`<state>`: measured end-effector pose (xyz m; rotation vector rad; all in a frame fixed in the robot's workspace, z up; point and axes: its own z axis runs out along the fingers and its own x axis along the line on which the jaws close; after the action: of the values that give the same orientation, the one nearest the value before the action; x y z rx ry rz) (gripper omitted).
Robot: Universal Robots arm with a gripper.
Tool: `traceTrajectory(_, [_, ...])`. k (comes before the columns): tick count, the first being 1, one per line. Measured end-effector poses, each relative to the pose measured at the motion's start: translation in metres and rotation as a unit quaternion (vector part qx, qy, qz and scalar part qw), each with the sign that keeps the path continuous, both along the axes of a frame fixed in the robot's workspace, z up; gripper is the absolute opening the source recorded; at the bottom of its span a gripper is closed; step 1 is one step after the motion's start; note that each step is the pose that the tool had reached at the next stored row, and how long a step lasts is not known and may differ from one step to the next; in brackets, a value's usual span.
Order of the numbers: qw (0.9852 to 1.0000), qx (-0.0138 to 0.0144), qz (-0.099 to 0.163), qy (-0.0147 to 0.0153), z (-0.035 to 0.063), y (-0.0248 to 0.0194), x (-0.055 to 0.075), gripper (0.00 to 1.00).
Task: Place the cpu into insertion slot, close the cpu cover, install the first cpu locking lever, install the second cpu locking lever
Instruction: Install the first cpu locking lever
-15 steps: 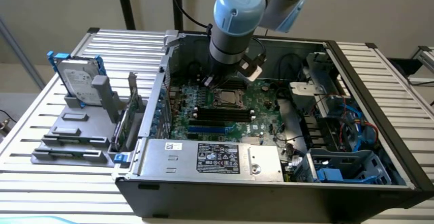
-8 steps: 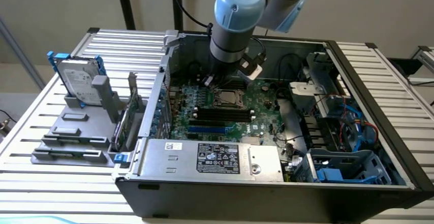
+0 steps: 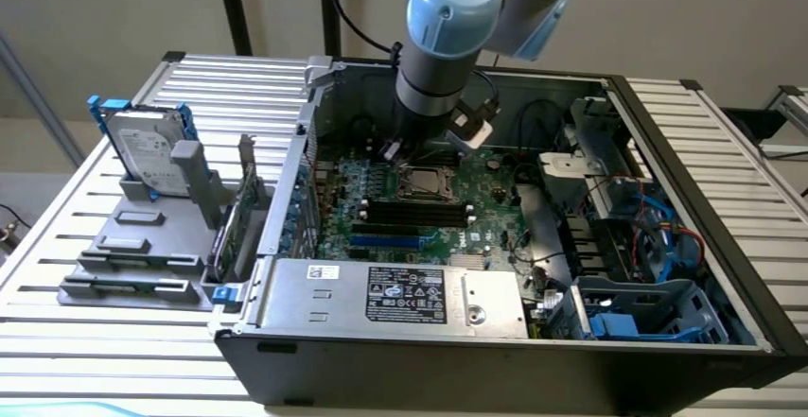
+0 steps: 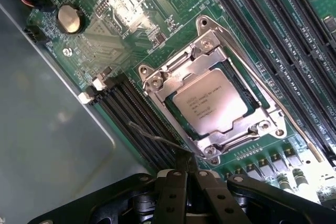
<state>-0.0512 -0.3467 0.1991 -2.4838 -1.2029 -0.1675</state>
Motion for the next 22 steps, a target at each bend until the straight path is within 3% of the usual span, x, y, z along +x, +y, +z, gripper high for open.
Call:
traceTrajectory(7, [1.0, -0.0024, 0.0, 0.0069, 0.0, 0.0003, 0.01, 0.11])
traceTrajectory(22, [0.9999, -0.0072, 0.0, 0.0132, -0.0001, 0.0042, 0.018, 0.11])
